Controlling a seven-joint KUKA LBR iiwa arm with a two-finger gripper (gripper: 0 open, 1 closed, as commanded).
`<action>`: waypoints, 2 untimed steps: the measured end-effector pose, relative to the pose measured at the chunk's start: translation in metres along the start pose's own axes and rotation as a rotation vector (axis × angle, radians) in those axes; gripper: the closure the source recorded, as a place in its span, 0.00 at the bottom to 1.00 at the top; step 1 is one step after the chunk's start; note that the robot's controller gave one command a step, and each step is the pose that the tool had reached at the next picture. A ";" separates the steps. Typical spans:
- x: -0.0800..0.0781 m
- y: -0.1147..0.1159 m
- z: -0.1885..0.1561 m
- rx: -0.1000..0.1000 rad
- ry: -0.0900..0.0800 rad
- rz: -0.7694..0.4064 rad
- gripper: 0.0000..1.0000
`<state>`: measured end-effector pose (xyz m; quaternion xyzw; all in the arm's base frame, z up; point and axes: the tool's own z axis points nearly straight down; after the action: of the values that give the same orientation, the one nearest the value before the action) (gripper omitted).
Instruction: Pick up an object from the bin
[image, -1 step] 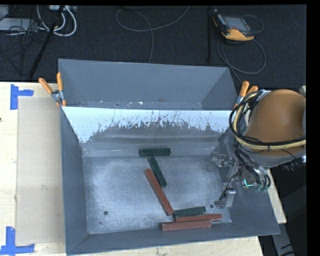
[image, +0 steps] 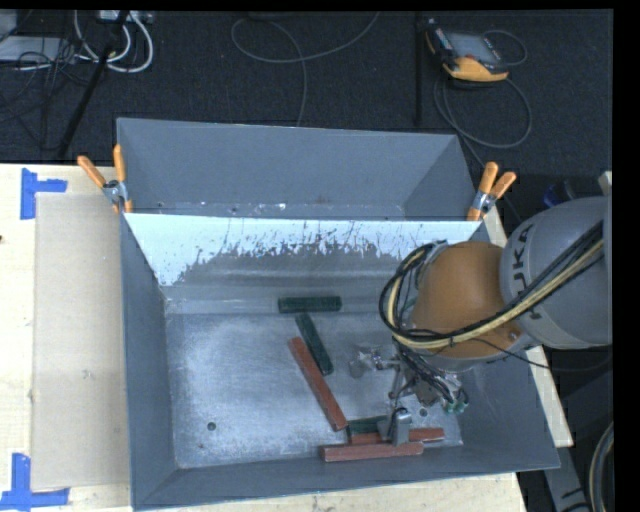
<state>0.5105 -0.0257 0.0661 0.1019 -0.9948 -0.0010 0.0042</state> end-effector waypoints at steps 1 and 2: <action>-0.033 -0.072 -0.014 0.007 -0.011 -0.166 0.00; -0.045 0.003 -0.054 0.000 -0.012 0.016 0.00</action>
Offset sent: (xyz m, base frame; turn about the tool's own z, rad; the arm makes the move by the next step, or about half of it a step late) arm 0.0458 -0.0611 0.0128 -0.1691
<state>0.5541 -0.0141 0.1194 0.0938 -0.9956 -0.0014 -0.0015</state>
